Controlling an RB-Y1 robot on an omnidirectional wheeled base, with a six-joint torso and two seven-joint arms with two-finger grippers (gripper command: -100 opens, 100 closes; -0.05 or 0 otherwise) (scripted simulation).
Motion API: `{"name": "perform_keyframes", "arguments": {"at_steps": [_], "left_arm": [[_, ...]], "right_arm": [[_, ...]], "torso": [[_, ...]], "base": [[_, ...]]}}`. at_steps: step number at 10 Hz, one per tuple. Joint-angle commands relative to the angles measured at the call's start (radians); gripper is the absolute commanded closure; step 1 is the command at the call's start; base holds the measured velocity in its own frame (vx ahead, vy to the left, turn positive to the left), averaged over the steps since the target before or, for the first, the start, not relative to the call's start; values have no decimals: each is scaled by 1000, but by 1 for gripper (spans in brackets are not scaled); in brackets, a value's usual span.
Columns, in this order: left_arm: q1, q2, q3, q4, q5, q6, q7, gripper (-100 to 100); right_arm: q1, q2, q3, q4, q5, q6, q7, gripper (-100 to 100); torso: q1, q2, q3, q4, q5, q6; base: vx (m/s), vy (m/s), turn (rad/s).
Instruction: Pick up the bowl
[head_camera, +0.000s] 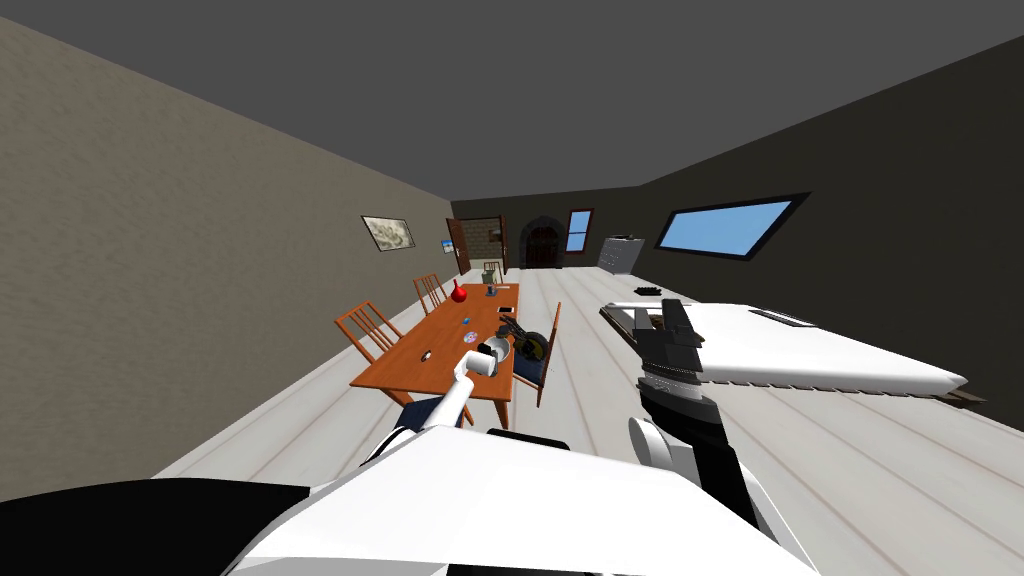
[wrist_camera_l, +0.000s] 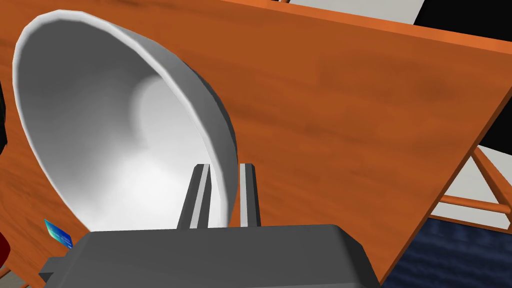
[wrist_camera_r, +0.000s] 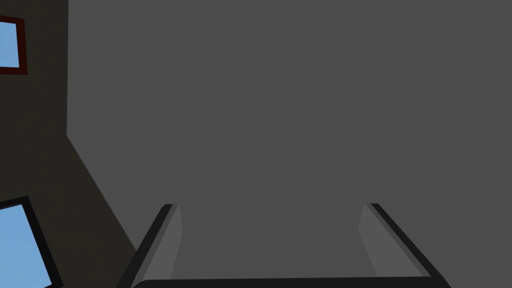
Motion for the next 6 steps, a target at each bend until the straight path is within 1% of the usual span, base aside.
{"name": "perform_keyframes", "arguments": {"at_steps": [1, 2, 3, 4, 6], "left_arm": [[0, 0, 0, 0, 0, 0, 0, 100], [0, 0, 0, 0, 0, 0, 0, 100], [1, 0, 0, 1, 0, 1, 0, 0], [-4, 4, -5, -26, 1, 29, 6, 100], [-6, 8, -10, -56, 3, 62, 13, 100]], "right_arm": [[0, 0, 0, 0, 0, 0, 0, 0], [0, 0, 0, 0, 0, 0, 0, 0], [0, 0, 0, 0, 0, 0, 0, 0], [0, 0, 0, 0, 0, 0, 0, 0], [0, 0, 0, 0, 0, 0, 0, 0]], "torso": [[0, 0, 0, 0, 0, 0], [0, 0, 0, 0, 0, 0], [0, 1, 1, 1, 0, 0], [0, 1, 1, 1, 0, 0], [0, 5, 3, 2, -1, 0]], "base": [[0, 0, 0], [0, 0, 0], [0, 0, 0], [-32, 9, 5], [-56, 19, 2]]}}
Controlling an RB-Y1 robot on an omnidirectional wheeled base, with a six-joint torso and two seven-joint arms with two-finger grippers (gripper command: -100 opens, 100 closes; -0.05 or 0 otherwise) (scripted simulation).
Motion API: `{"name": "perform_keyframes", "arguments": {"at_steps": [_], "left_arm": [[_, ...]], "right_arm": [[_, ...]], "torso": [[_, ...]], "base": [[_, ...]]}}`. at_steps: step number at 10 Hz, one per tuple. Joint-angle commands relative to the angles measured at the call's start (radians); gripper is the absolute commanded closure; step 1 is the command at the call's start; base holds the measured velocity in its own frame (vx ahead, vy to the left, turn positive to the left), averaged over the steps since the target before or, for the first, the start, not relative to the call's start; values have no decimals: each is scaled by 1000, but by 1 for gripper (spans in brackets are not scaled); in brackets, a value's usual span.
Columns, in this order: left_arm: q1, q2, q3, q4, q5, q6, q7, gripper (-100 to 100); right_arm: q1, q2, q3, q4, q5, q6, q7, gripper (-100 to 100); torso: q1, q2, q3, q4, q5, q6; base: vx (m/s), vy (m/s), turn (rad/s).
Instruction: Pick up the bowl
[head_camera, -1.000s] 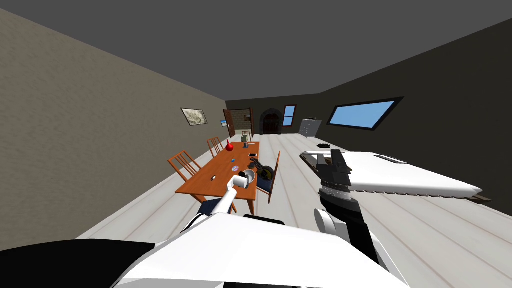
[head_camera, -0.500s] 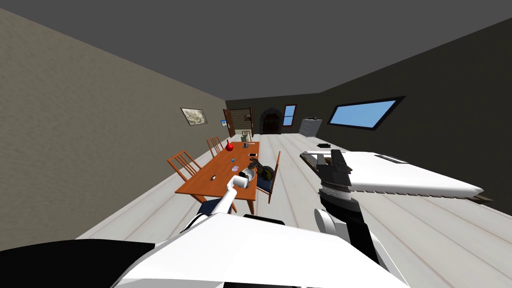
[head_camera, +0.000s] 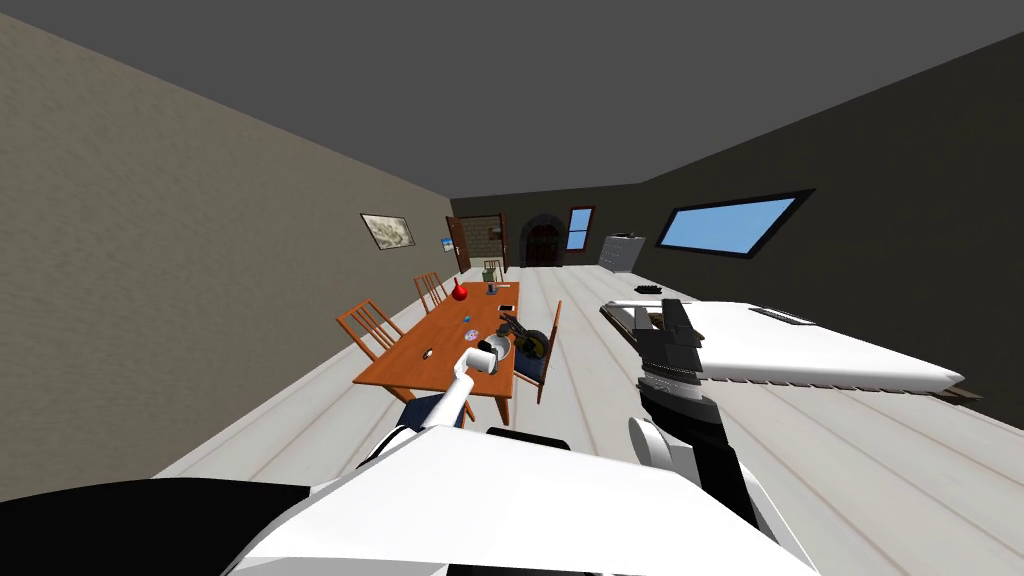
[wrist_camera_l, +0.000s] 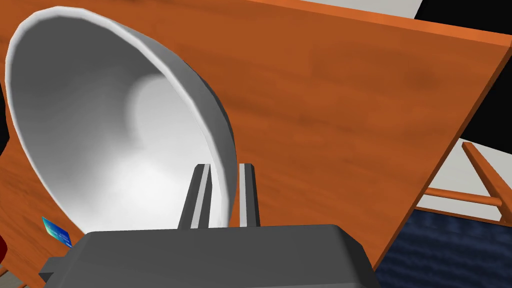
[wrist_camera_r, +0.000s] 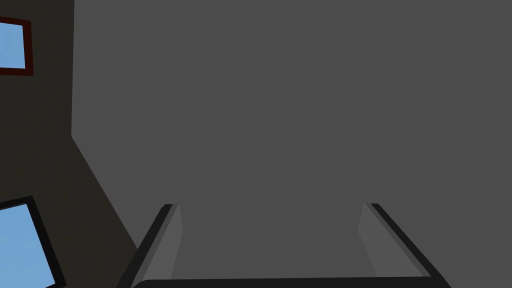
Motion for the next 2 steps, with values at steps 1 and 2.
{"name": "perform_keyframes", "arguments": {"at_steps": [1, 2], "left_arm": [[0, 0, 0, 0, 0, 0, 0, 100], [0, 0, 0, -2, 0, 5, 1, 0]], "right_arm": [[0, 0, 0, 0, 0, 0, 0, 0], [0, 0, 0, 0, 0, 0, 0, 0]], "torso": [[0, 0, 0, 0, 0, 0], [-1, -1, 0, 0, 0, 0]], "base": [[-22, 8, 0], [0, 0, 0]]}}
